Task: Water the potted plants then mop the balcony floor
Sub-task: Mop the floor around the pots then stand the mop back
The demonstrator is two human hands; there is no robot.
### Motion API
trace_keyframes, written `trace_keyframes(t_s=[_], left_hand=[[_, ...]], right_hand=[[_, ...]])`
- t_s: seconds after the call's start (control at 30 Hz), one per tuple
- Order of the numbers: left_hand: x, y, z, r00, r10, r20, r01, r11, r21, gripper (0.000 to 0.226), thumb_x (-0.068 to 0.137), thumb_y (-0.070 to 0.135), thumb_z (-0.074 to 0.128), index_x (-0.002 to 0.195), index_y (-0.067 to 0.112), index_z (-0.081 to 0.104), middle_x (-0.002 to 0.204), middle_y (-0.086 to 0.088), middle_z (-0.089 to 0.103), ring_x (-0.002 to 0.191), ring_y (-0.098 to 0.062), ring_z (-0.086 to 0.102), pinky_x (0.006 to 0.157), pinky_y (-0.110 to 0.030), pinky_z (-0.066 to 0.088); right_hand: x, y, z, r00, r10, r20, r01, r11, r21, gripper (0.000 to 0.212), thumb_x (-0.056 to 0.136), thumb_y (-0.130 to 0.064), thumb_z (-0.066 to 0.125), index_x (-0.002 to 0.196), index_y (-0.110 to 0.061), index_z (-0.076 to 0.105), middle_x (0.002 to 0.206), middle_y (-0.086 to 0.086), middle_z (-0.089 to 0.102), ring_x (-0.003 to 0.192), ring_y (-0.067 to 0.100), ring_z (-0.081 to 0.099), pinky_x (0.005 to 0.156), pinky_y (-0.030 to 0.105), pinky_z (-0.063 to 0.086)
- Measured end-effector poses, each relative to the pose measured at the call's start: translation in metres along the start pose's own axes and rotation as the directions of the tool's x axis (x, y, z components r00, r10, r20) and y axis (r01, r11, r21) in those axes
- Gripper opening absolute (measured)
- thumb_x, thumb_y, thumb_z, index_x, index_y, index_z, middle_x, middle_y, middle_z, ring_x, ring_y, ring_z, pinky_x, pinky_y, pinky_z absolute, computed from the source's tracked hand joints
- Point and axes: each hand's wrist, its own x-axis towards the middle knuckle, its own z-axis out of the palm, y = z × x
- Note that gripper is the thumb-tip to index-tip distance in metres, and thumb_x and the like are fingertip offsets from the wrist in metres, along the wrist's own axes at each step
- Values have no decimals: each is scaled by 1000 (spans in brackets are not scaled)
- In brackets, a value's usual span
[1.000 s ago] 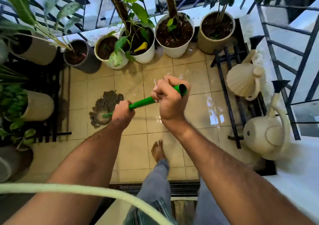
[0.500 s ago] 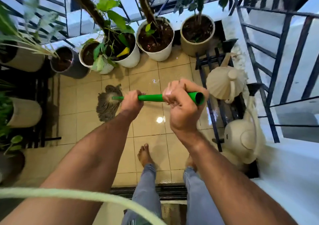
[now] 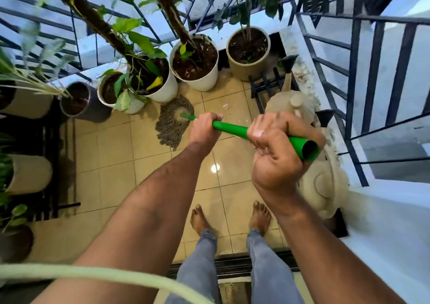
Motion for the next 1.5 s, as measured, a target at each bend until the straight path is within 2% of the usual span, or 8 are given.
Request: trace_keyframes(t_s=[0.23,0.37,0.6,0.77,1.0,1.17,1.3,1.5], left_hand=[[-30,-35,-13,1000,-3,25,3,1000,-4,34,105,45,49,78,26,56,78,5,53,55,-8,42,50,-20,30],[-40,-70,-26,999,-25,26,26,999,-21,37,104,47,49,81,21,61,82,0,59,71,-19,52,64,-32,37],[-69,-146,-55,996,-89,-17,89,996,-3,39,103,46,51,91,17,74,78,3,60,68,-21,53,63,-35,45],[-93,-200,-73,991,-134,-10,134,989,59,30,99,39,55,102,18,76,95,-10,71,87,-34,66,73,-43,54],[-125,-245,-81,965,-249,80,236,961,142,20,88,24,60,103,19,72,86,-4,70,82,-27,69,74,-40,61],[-145,-260,-70,934,-275,228,234,954,190,17,93,33,63,106,23,67,74,10,56,64,-5,57,50,-20,43],[-152,-248,-57,922,-261,285,202,954,220,20,94,39,61,105,23,65,75,10,56,72,-13,62,63,-30,54],[-130,-190,-51,938,-237,254,182,958,222,20,95,41,58,100,23,62,77,4,60,73,-17,65,62,-32,58]], right_hand=[[-37,4,22,998,58,-7,-58,998,14,34,71,2,52,61,-31,55,57,-13,49,46,17,43,56,36,35],[-50,9,51,998,68,18,-68,997,35,35,71,0,52,61,-33,57,56,-13,49,45,16,42,56,34,34],[-87,24,114,984,164,67,-165,986,16,23,72,-2,52,53,-13,46,51,2,37,45,21,34,50,37,30],[-112,36,156,972,212,105,-215,976,16,23,71,-3,51,50,-8,42,47,2,35,42,20,33,51,32,32],[-117,49,187,923,381,52,-382,924,21,39,70,7,47,44,-22,46,43,2,30,41,15,29,46,28,27],[-114,53,184,850,525,-51,-525,851,18,35,64,5,50,41,-20,42,41,-1,27,39,12,26,44,25,25],[-101,48,172,808,582,-90,-584,812,10,34,64,3,51,41,-20,42,41,0,28,38,12,27,43,23,26],[-62,20,142,830,550,-91,-551,834,16,36,67,4,52,42,-19,40,40,0,29,40,13,28,44,24,26]])
